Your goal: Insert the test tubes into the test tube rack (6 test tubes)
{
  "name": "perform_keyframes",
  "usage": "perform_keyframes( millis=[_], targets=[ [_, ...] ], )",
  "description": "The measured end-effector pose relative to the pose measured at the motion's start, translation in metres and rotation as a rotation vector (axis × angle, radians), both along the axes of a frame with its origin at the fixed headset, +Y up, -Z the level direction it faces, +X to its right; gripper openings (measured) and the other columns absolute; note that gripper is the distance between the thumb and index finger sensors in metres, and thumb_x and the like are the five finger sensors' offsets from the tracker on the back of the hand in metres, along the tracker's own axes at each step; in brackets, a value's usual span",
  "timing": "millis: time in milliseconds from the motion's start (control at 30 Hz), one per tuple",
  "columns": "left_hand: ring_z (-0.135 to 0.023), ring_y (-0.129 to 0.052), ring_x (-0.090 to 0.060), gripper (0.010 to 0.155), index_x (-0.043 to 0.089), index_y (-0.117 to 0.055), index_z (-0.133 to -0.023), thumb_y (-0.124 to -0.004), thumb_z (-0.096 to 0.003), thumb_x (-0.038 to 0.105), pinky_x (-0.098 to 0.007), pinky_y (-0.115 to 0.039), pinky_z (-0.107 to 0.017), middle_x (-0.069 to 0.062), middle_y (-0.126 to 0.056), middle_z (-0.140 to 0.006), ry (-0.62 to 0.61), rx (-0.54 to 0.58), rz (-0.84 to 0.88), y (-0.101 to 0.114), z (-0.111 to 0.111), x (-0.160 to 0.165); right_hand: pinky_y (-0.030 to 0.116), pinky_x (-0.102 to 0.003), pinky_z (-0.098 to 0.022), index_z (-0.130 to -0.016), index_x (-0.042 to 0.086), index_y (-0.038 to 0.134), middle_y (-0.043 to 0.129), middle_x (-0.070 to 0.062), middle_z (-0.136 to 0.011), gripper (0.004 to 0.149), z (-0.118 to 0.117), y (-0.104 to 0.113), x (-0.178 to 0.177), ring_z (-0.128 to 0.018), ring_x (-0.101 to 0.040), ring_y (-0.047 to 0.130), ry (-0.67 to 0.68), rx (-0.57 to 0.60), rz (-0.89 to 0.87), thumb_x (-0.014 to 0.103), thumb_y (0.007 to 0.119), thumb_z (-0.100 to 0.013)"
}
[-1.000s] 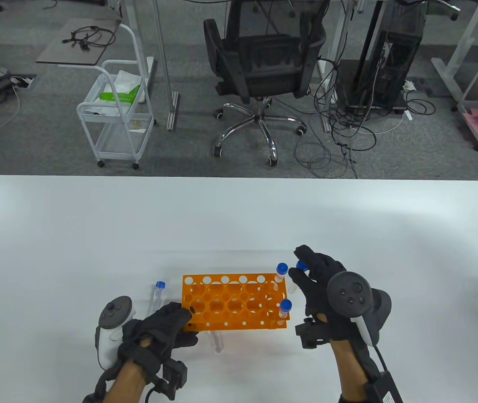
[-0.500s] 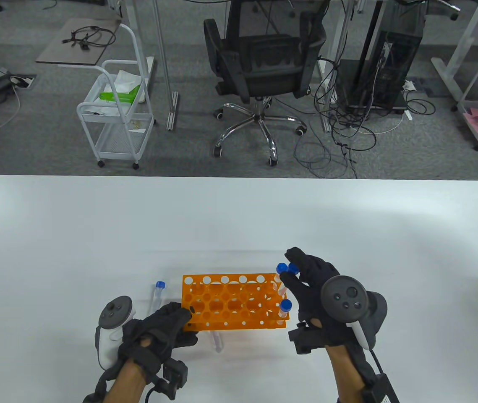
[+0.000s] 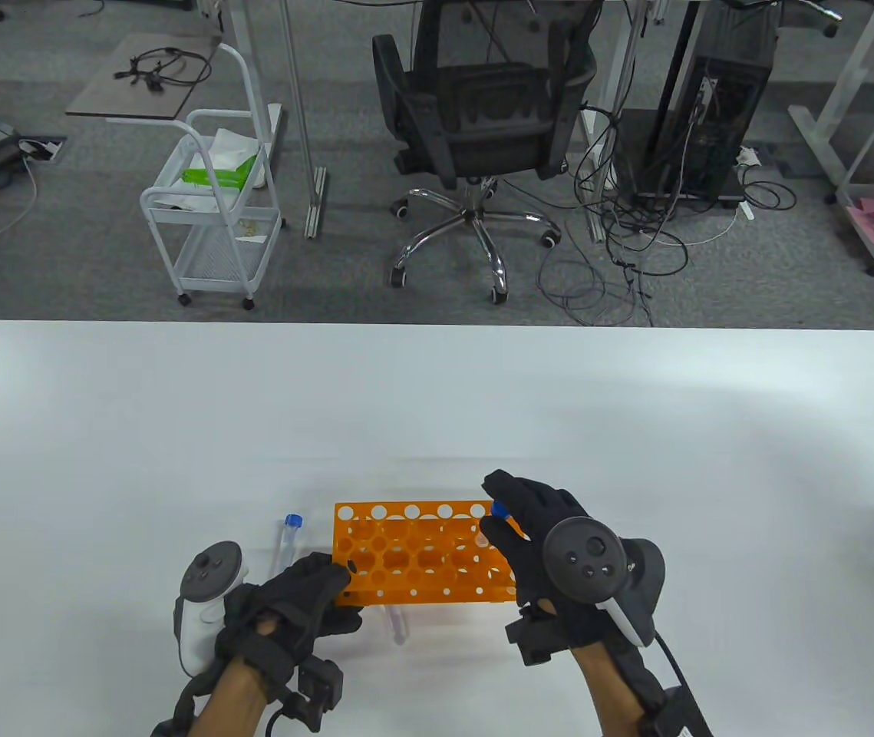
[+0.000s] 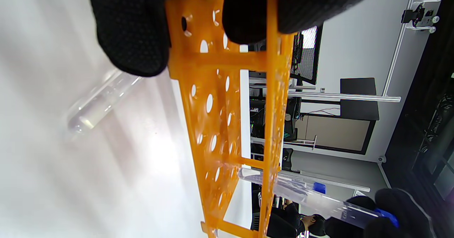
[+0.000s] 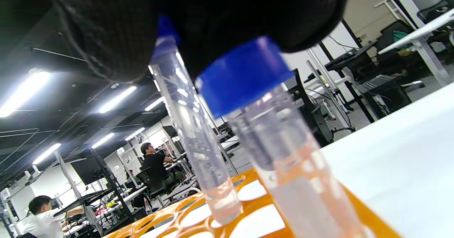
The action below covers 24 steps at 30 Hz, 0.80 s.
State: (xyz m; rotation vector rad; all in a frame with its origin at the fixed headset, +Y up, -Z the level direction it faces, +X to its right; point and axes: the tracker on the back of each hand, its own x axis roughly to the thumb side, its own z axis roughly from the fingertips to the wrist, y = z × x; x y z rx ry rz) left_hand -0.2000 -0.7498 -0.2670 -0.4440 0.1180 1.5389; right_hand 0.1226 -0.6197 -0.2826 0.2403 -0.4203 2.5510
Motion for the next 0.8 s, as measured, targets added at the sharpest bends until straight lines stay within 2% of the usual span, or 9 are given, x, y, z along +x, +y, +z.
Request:
perform_keyframes(
  millis=[800],
  targets=[
    [-0.08,-0.085,-0.043,0.044,0.013,-0.073,-0.082,-0.071,-0.0473,0.039,-0.043,-0.09,-0.051,-0.026,-0.049,-0.104,0.004,0.001,0.003,0.001,0.001,-0.001,0.077,-0.049,-0.06,-0.093,0.037,0.075,0.086,0.007,-0.093,0.054,-0.004,-0.018,-0.016,-0.077,-0.021,0.093,0.045,-0.083,0.157,0.045,0.089,-0.041]
  ],
)
